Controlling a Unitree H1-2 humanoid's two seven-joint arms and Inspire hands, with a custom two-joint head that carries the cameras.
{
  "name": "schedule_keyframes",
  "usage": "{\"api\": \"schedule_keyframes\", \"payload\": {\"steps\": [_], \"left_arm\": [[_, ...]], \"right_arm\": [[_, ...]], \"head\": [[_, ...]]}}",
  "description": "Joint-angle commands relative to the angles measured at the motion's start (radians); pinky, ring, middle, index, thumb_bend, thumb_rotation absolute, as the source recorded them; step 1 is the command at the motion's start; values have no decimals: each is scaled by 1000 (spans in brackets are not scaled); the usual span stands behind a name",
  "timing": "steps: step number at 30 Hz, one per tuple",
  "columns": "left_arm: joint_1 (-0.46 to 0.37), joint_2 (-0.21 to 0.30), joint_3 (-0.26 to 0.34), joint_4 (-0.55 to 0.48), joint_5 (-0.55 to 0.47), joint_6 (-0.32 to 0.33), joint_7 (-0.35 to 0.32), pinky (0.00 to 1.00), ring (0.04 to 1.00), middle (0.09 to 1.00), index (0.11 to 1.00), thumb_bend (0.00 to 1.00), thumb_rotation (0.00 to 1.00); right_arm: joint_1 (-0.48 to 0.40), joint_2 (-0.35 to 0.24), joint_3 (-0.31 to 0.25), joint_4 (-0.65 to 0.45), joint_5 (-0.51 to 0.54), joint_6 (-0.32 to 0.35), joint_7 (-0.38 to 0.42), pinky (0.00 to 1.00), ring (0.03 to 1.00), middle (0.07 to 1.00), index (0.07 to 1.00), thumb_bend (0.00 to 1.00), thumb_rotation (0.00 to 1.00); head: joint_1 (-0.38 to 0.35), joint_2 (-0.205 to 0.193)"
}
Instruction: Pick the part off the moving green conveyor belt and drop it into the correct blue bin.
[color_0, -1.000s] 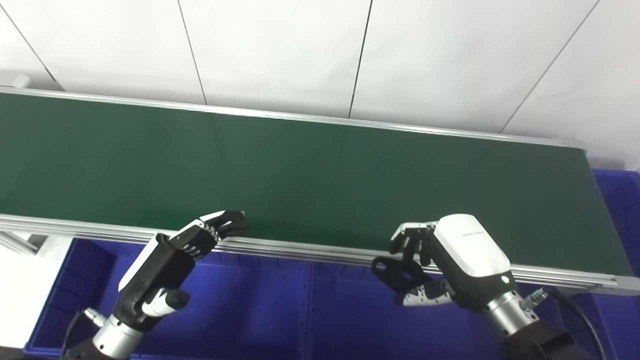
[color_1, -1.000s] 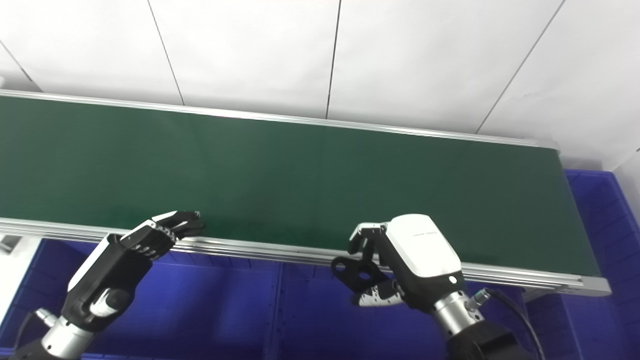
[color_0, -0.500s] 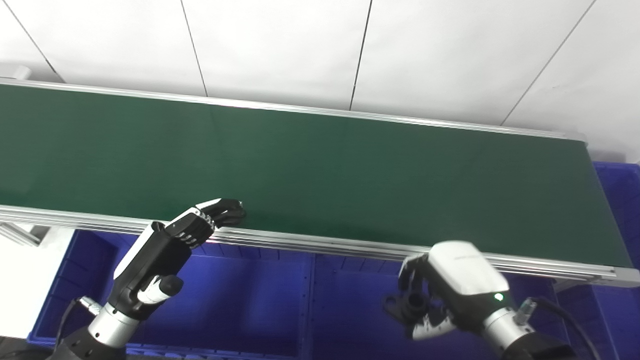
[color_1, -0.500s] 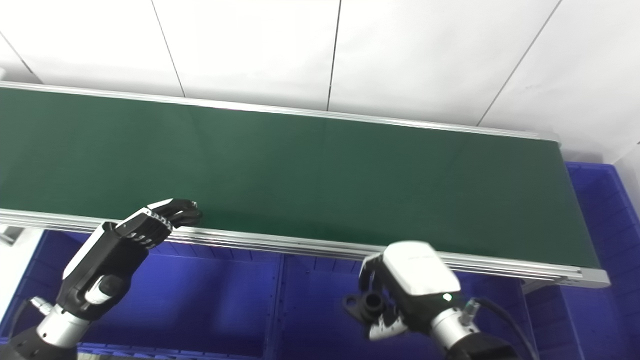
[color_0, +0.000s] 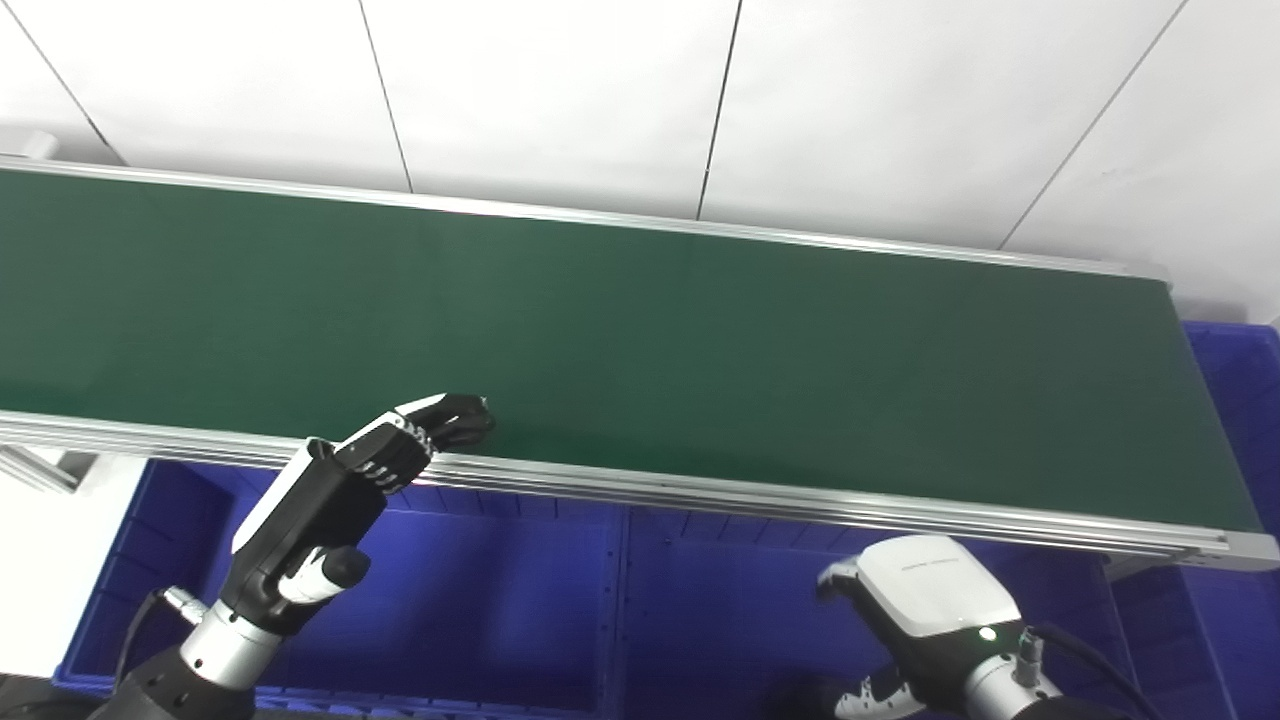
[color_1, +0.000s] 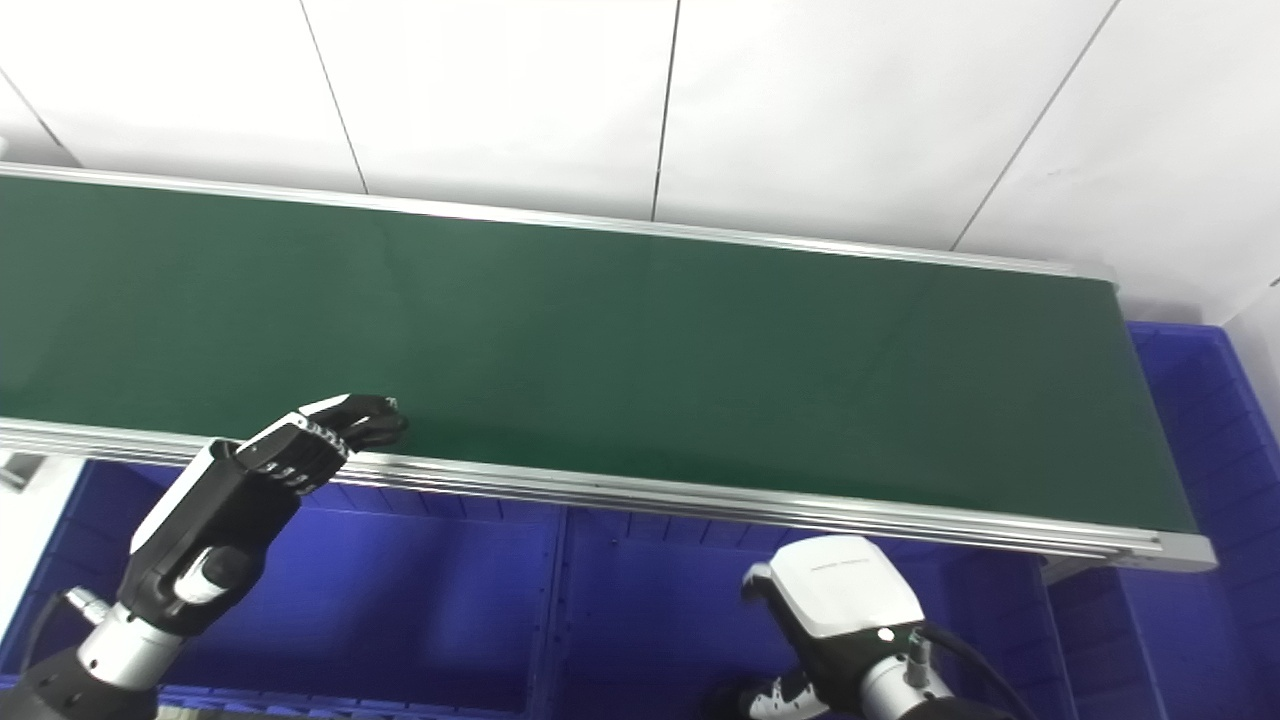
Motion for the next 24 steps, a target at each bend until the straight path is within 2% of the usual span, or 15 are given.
{"api": "schedule_keyframes", "payload": {"steps": [1, 3, 5, 6, 7, 9, 12, 14, 15, 16, 17, 18, 20, 21, 24], "left_arm": [[-8, 22, 1, -11, -16, -31, -6, 849, 855, 884, 839, 764, 765], [-4, 21, 3, -15, -8, -26, -1, 848, 855, 885, 839, 770, 766], [0, 20, 4, -22, -1, -21, 4, 846, 856, 885, 838, 776, 769], [2, 21, 3, -25, -7, -13, 2, 852, 854, 885, 837, 775, 765], [3, 21, 3, -23, -8, -16, 1, 862, 858, 887, 838, 776, 754], [7, 23, 4, -27, 7, -17, 6, 864, 857, 886, 840, 778, 768], [16, 24, 2, -53, 8, 20, 17, 871, 861, 887, 837, 785, 753], [15, 29, -4, -48, -4, 20, 8, 874, 865, 889, 842, 770, 746], [14, 32, -9, -47, -7, 24, 4, 876, 867, 891, 845, 762, 744], [13, 33, -12, -47, -8, 27, 2, 878, 872, 888, 854, 748, 737], [9, 32, -18, -43, -9, 21, -4, 879, 873, 887, 857, 744, 735], [6, 32, -24, -41, -11, 21, -8, 884, 886, 897, 870, 721, 730], [6, 24, -29, -43, 7, 18, 0, 873, 884, 897, 876, 714, 731], [5, 18, -33, -47, 19, 20, 7, 862, 879, 905, 889, 714, 738], [11, -3, -41, -54, 32, 26, 22, 859, 881, 919, 903, 715, 732]], "right_arm": [[9, 19, -16, -35, -11, -35, -20, 682, 823, 944, 971, 406, 343], [14, 35, -29, -38, -3, -29, -19, 694, 835, 955, 982, 388, 400], [17, 48, -42, -43, 9, -24, -21, 701, 843, 958, 979, 401, 406], [20, 54, -50, -48, 17, -22, -21, 711, 855, 966, 981, 412, 486], [22, 59, -57, -53, 25, -21, -19, 714, 859, 965, 975, 429, 509], [26, 64, -70, -61, 48, -23, -31, 715, 856, 956, 960, 437, 500], [36, 71, -89, -64, 111, -25, -96, 698, 832, 927, 933, 401, 482], [45, 97, -114, -59, 194, -7, -188, 672, 801, 885, 888, 404, 497], [54, 139, -141, -46, 290, 6, -288, 660, 786, 865, 867, 409, 505], [60, 170, -162, -37, 359, 14, -360, 598, 704, 760, 740, 484, 206], [63, 232, -189, -29, 426, 52, -414, 576, 675, 724, 696, 509, 105], [67, 286, -212, -21, 498, 83, -460, 501, 603, 675, 646, 455, 34], [76, 354, -235, 6, 632, 92, -528, 451, 561, 665, 655, 422, 8], [83, 377, -240, 28, 721, 78, -556, 471, 595, 713, 693, 413, 42], [111, 401, -224, 94, 909, -8, -621, 525, 654, 750, 724, 406, 132]], "head": [[0, -1], [1, -2], [1, -2], [0, -1], [0, -1], [3, -3], [5, -5], [6, -9], [10, -13], [10, -13], [13, -15], [17, -17], [26, -23], [27, -25], [36, -37]]}}
